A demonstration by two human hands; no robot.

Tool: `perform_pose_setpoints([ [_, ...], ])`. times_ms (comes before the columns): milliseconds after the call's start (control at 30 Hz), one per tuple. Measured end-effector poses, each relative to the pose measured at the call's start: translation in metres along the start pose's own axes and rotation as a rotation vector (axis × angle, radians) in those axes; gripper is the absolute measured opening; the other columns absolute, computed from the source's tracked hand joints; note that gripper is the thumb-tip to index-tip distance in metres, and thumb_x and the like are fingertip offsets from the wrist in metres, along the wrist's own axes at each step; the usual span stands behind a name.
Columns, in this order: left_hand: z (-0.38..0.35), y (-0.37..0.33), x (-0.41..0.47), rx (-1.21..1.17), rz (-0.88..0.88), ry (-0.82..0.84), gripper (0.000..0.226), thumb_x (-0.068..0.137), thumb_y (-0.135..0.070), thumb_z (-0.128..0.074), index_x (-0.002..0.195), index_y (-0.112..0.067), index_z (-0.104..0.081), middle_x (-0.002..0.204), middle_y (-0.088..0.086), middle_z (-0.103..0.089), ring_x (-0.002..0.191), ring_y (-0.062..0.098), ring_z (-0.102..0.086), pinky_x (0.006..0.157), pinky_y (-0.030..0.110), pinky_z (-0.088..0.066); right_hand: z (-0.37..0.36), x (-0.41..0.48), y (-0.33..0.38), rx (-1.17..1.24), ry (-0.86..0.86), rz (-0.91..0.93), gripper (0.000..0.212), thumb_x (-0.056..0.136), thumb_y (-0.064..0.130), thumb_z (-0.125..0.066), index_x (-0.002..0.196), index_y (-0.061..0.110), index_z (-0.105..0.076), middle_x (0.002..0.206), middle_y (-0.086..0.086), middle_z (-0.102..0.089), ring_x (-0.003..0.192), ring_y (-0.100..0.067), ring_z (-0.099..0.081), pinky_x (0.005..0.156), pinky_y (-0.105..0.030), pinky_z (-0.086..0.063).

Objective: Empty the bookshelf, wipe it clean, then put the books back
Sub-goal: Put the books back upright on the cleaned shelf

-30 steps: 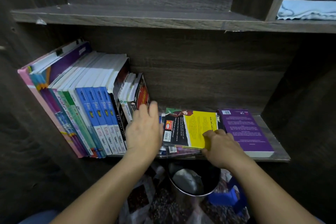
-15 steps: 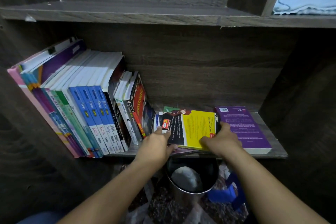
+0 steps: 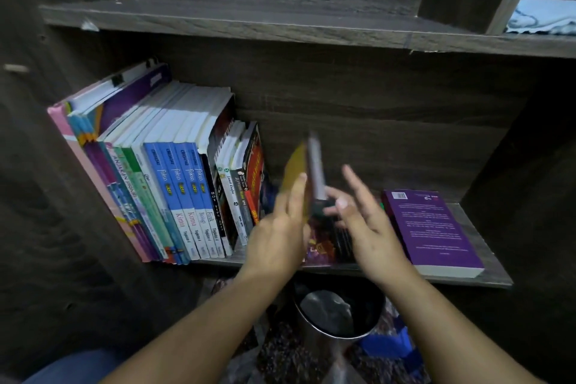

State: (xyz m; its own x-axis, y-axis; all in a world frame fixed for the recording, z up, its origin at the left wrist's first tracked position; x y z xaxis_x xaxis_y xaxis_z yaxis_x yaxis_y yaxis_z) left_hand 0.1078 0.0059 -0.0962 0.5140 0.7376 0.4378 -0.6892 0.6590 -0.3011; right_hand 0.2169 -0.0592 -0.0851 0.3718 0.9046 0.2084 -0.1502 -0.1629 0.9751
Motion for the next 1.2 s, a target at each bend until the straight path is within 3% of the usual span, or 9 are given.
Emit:
perform_pose_setpoints([
  [100,0.03,0.017,0.01,-0.129,0.056,-0.129,0.087,0.091,-0.015,-0.058,0.147,-0.035,0.006,0.123,0.015,-0.048,0.059,0.025,-0.059,0.05,0.038,-0.054,-0.018,-0.004,-0.018,-0.354,0.182,0.0,0.052,0.088,0.036,-0.052,0.139,0.037,-0.045,0.13,0.011,-0.06,0.12,0.003,-0.053,0.105,-0.023,-0.042],
  [200,0.042,0.036,0.015,-0.038,0.142,-0.155,0.071,0.092,-0.019,-0.06,0.148,-0.012,-0.017,0.122,0.014,-0.049,0.072,0.026,-0.063,0.056,0.03,-0.047,-0.019,-0.009,-0.054,-1.006,0.41,-0.092,0.064,0.086,0.039,-0.061,0.145,0.038,-0.037,0.149,0.007,-0.04,0.134,-0.012,-0.034,0.114,-0.036,-0.03],
  [267,0.043,0.038,0.016,0.012,0.172,-0.094,0.074,0.088,-0.025,-0.068,0.144,-0.007,-0.024,0.126,0.011,-0.048,0.087,0.026,-0.064,0.066,0.032,-0.049,-0.014,-0.014,-0.07,-1.199,0.505,-0.186,0.079,0.082,0.04,-0.068,0.149,0.041,-0.026,0.157,0.005,-0.022,0.14,-0.02,-0.021,0.114,-0.041,-0.023],
  [433,0.047,0.034,0.012,0.352,0.171,-0.039,0.093,0.08,-0.005,-0.07,0.149,-0.008,-0.007,0.122,0.007,-0.048,0.106,0.02,-0.052,0.072,0.028,-0.047,-0.002,-0.006,-0.071,-1.304,0.413,-0.149,0.069,0.091,0.03,-0.062,0.148,0.046,-0.026,0.158,0.006,-0.022,0.139,-0.021,-0.025,0.11,-0.04,-0.03],
  [633,0.048,0.059,0.02,0.501,0.183,-0.163,0.096,0.045,-0.019,-0.096,0.128,-0.006,-0.049,0.088,0.007,-0.051,0.076,0.022,-0.05,0.05,0.029,-0.037,0.01,-0.003,-0.073,-1.329,0.355,-0.179,0.068,0.092,0.02,-0.059,0.146,0.048,-0.029,0.157,0.009,-0.025,0.138,-0.021,-0.031,0.108,-0.04,-0.033],
  [833,0.043,0.054,0.012,0.459,0.257,-0.218,0.084,0.055,-0.029,-0.091,0.123,-0.012,-0.044,0.091,0.007,-0.048,0.076,0.022,-0.046,0.056,0.031,-0.031,0.022,-0.005,-0.071,-1.331,0.341,-0.267,0.068,0.09,0.031,-0.062,0.147,0.043,-0.03,0.155,0.007,-0.029,0.137,-0.022,-0.033,0.109,-0.04,-0.033],
  [967,0.023,0.043,-0.002,0.413,0.347,-0.003,0.052,0.08,-0.043,-0.071,0.111,-0.017,-0.038,0.107,0.004,-0.045,0.095,0.02,-0.047,0.071,0.031,-0.038,0.039,-0.004,-0.069,-1.351,0.332,-0.364,0.074,0.086,0.041,-0.066,0.148,0.042,-0.027,0.154,0.005,-0.029,0.137,-0.024,-0.033,0.109,-0.042,-0.033],
  [1067,0.001,0.036,-0.013,0.353,0.354,0.166,0.049,0.088,-0.046,-0.06,0.122,-0.019,-0.036,0.119,0.004,-0.04,0.112,0.021,-0.043,0.089,0.036,-0.04,0.043,-0.004,-0.066,-1.342,0.33,-0.392,0.074,0.085,0.043,-0.067,0.148,0.041,-0.027,0.154,0.006,-0.03,0.137,-0.025,-0.032,0.108,-0.042,-0.035],
  [1200,0.006,0.03,-0.011,0.313,0.34,0.19,0.049,0.09,-0.047,-0.056,0.125,-0.021,-0.036,0.122,0.003,-0.038,0.117,0.022,-0.04,0.091,0.037,-0.038,0.042,-0.006,-0.066,-1.334,0.335,-0.406,0.074,0.085,0.042,-0.067,0.149,0.041,-0.027,0.152,0.005,-0.031,0.136,-0.026,-0.032,0.107,-0.042,-0.035],
])
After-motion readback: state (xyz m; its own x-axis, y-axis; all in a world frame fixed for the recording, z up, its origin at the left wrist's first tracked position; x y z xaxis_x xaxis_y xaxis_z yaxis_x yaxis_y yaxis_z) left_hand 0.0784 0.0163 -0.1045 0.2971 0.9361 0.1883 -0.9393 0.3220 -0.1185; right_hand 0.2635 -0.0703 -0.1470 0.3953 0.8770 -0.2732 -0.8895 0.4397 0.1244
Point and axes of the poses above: each hand's wrist, its own x-axis towards the middle knuckle, its own z-axis out of the back of the hand, y = z × x, the point moved 8 cm from there along x, towards the middle knuckle
